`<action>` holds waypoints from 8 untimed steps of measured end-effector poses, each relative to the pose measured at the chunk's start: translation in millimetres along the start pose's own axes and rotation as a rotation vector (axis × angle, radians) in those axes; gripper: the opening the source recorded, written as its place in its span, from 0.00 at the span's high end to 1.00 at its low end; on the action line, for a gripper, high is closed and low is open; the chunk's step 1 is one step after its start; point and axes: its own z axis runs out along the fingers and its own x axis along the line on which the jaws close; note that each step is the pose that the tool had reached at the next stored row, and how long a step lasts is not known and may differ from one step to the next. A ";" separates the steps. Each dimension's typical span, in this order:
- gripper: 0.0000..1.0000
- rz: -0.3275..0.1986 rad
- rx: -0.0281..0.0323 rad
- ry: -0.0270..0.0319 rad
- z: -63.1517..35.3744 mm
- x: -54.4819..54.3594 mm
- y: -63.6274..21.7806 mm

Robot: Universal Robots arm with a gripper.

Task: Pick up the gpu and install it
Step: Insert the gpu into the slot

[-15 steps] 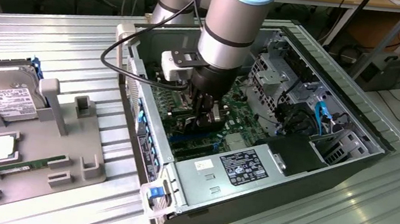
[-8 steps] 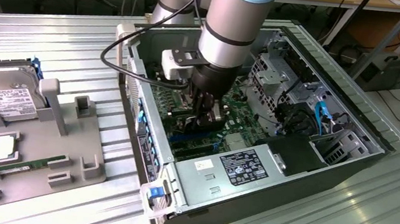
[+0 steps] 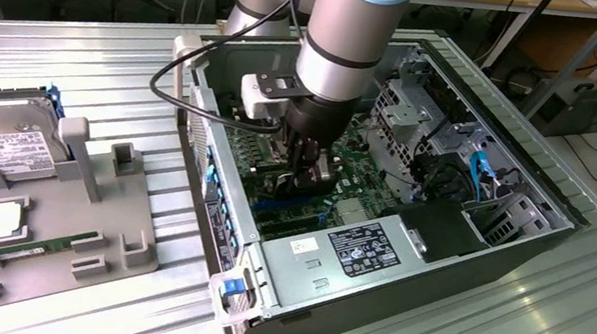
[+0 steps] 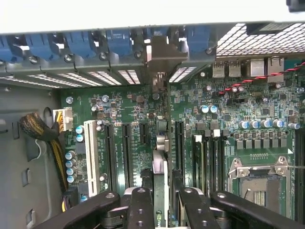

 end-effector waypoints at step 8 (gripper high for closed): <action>0.74 0.000 -0.0085 0.0009 6.8 0.0 -0.1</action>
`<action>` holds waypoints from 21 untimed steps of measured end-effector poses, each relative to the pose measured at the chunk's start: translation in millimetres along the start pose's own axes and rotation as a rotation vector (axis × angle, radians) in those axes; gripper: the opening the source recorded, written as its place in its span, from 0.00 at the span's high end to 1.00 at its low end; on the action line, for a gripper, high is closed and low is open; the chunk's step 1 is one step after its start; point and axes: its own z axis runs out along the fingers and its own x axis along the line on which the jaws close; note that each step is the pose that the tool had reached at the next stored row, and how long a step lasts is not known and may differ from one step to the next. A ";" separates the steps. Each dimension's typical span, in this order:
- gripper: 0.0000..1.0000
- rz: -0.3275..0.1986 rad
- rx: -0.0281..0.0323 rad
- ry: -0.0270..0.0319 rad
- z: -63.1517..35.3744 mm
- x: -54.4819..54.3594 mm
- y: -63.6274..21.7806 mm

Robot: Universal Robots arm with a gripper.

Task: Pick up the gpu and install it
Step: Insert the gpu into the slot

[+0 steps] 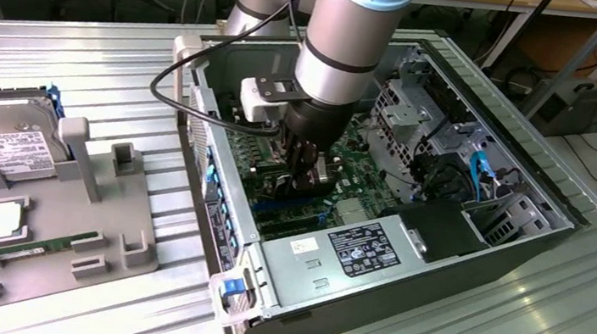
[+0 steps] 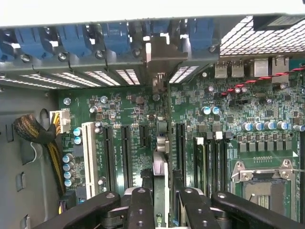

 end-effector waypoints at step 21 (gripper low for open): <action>0.74 0.000 -0.0046 0.0154 1.0 -3.3 -2.9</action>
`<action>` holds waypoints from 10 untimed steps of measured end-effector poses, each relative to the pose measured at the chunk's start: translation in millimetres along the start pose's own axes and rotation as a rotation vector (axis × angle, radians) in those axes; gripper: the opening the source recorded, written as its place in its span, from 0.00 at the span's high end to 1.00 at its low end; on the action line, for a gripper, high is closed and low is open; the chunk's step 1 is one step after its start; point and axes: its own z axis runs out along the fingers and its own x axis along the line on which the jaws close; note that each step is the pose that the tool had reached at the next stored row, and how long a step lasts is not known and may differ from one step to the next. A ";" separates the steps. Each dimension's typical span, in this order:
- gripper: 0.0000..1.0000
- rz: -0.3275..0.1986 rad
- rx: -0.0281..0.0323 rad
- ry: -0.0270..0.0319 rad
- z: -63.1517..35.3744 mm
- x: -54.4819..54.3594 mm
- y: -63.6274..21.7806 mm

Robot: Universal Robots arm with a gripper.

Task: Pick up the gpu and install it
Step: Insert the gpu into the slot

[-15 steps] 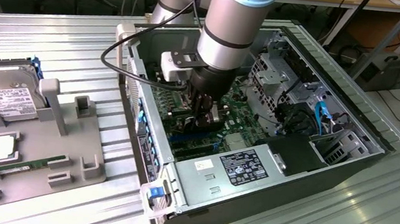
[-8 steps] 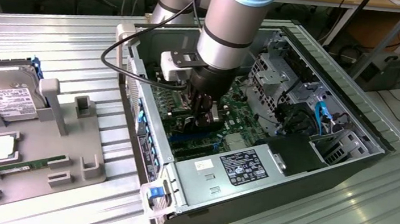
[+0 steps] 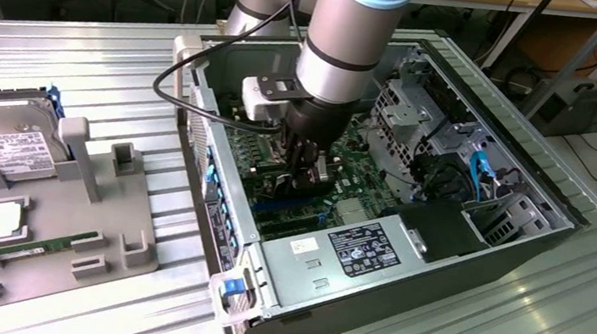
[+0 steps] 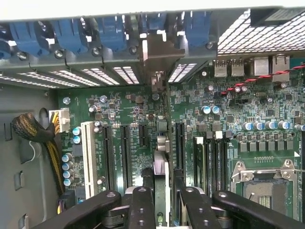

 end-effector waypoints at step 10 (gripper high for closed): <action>0.74 0.000 -0.0001 0.0056 0.1 1.5 -0.1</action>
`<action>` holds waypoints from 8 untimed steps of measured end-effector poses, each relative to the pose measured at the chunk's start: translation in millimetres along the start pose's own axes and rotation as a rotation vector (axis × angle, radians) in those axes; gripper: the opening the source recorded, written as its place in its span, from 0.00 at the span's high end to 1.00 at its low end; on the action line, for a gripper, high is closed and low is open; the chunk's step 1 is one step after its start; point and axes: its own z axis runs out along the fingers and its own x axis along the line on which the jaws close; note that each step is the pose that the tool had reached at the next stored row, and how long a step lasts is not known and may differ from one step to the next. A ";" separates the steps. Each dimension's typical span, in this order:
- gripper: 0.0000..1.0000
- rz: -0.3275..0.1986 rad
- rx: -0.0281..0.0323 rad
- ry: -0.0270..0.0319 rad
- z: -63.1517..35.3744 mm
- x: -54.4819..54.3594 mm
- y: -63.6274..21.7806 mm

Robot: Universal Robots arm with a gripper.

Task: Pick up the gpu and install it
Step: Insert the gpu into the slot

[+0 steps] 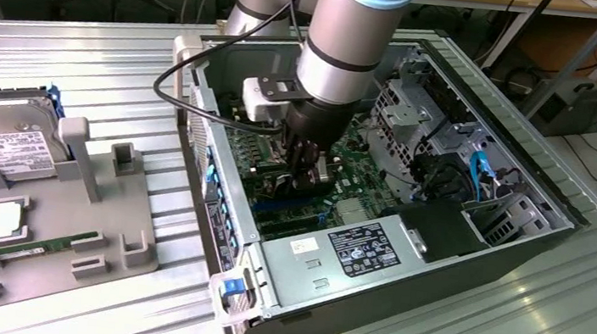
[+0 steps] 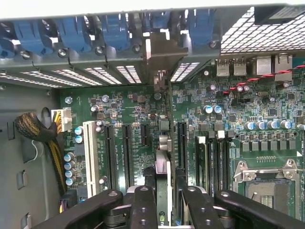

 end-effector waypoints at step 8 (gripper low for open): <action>0.74 0.000 -0.0024 0.0096 -1.0 0.4 -0.1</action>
